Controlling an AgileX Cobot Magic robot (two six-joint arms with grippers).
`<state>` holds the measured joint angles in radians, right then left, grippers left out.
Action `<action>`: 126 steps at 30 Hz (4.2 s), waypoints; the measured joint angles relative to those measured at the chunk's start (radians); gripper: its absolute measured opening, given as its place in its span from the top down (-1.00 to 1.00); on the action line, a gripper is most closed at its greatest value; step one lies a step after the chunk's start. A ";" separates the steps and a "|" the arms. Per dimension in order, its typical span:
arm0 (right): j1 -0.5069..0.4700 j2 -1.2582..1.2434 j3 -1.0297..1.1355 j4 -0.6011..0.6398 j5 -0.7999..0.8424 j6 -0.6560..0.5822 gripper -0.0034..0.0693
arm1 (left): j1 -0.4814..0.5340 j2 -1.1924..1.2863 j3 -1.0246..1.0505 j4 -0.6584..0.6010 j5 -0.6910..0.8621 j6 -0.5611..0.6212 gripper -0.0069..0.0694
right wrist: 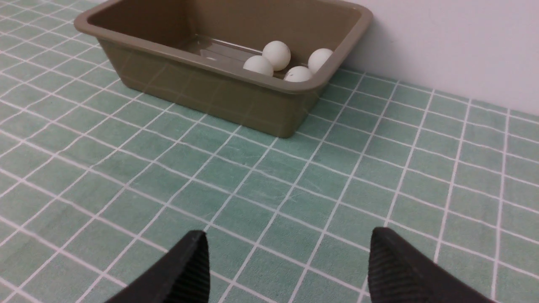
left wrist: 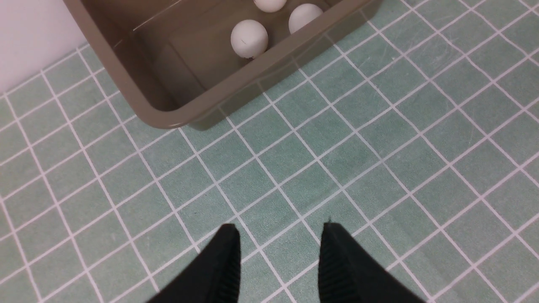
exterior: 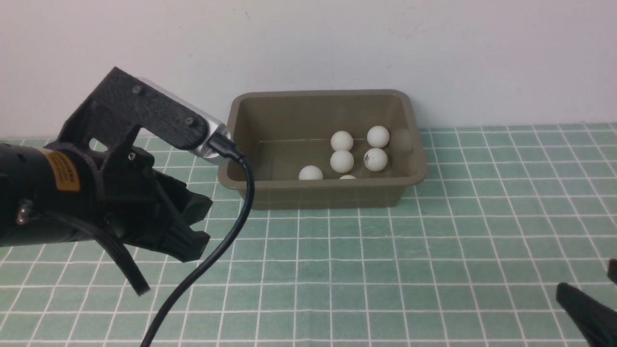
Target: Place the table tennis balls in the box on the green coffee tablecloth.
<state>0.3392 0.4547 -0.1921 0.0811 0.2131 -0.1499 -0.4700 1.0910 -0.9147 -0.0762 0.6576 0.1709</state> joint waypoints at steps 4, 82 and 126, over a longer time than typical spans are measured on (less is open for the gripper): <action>-0.039 -0.099 0.000 0.000 0.028 0.000 -0.37 | 0.000 0.000 0.000 0.000 -0.009 0.000 0.19; -0.255 -0.467 0.205 0.049 0.228 0.000 -0.37 | 0.000 0.012 0.000 -0.100 -0.159 0.002 0.19; -0.255 -0.467 0.205 0.049 0.226 0.000 -0.37 | 0.610 -1.045 0.861 -0.084 -0.278 0.048 0.19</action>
<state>0.0843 -0.0127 0.0128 0.1297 0.4395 -0.1499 0.1399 0.0458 -0.0534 -0.1603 0.3792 0.2193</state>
